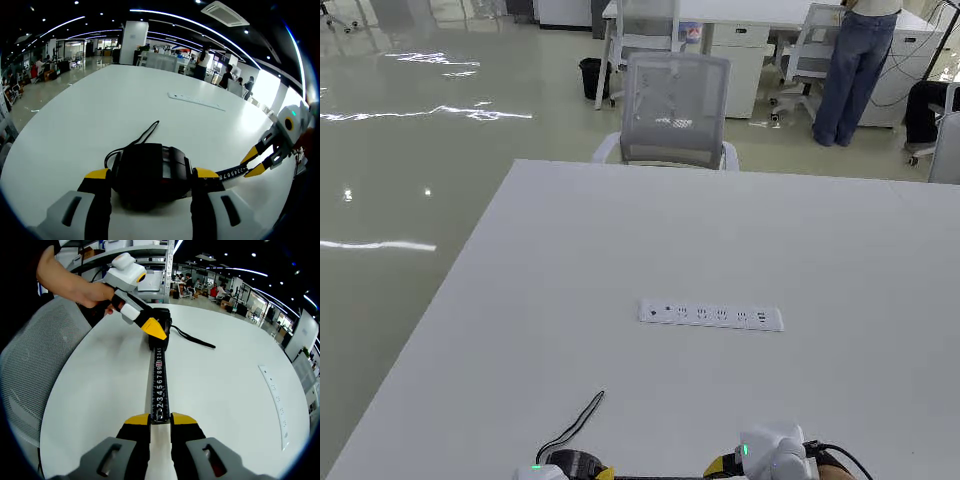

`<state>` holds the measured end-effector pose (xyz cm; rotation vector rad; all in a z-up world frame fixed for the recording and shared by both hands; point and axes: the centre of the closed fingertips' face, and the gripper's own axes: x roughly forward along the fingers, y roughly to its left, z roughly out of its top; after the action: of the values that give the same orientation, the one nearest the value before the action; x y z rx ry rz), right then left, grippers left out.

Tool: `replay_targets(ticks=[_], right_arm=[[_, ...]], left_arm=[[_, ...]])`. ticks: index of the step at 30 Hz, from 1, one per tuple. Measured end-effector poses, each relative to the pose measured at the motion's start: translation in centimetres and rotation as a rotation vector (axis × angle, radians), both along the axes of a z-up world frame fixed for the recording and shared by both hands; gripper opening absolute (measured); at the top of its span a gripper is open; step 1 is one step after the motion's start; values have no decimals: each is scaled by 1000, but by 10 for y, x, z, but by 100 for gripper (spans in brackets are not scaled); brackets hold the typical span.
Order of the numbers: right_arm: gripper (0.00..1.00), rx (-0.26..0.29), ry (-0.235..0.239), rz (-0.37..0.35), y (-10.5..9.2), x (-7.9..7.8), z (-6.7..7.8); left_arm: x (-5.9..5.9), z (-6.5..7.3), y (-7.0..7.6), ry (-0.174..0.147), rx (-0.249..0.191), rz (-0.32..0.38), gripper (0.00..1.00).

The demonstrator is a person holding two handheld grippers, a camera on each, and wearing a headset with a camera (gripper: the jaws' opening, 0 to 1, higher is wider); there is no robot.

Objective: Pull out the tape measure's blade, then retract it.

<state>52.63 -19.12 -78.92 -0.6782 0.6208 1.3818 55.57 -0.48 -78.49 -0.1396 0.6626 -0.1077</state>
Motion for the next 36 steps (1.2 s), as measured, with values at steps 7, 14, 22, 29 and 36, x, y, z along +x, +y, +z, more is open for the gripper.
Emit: replay_targets(ticks=[7,14,22,29,36], right_arm=[[13,6,-6,3,6,1,1],[13,9,-6,10,10,2,1],[13,11,-5,11,13,1,0],[13,20,-6,14,21,2,1],[13,27,-5,21,29,2,1]], left_arm=[[0,3,2,-4,-27,9,61],[0,3,2,-4,-34,7,61],[0,3,2,-4,-39,5,61],[0,3,3,-3,-46,6,61],[1,3,3,-4,-53,2,61]])
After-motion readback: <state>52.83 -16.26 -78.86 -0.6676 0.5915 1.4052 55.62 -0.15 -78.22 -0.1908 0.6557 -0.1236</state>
